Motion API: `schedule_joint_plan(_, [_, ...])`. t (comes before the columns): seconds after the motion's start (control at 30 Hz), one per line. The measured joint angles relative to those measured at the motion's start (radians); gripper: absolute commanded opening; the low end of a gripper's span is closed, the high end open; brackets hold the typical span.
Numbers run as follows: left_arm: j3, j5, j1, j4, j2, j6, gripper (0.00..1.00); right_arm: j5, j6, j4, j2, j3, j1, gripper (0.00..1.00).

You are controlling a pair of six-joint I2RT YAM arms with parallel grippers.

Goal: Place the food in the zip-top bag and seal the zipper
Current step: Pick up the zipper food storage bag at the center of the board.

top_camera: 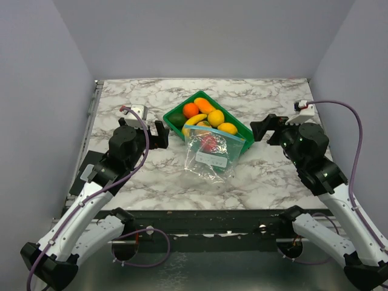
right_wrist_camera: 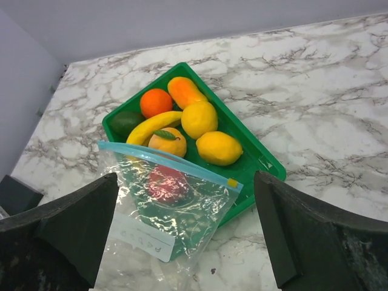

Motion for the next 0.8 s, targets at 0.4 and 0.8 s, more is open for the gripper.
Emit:
schedule_joint_plan(0.4, [0.0,0.0,0.0,0.001,0.0,0.0,0.99,0.075,0.108,-0.036,0.04,0.04,0.0,1.0])
schedule_joint_plan(0.8, [0.0,0.0,0.0,0.001,-0.031,0.0,0.99,-0.048,-0.006,-0.047,0.057,0.067,0.0,1.0])
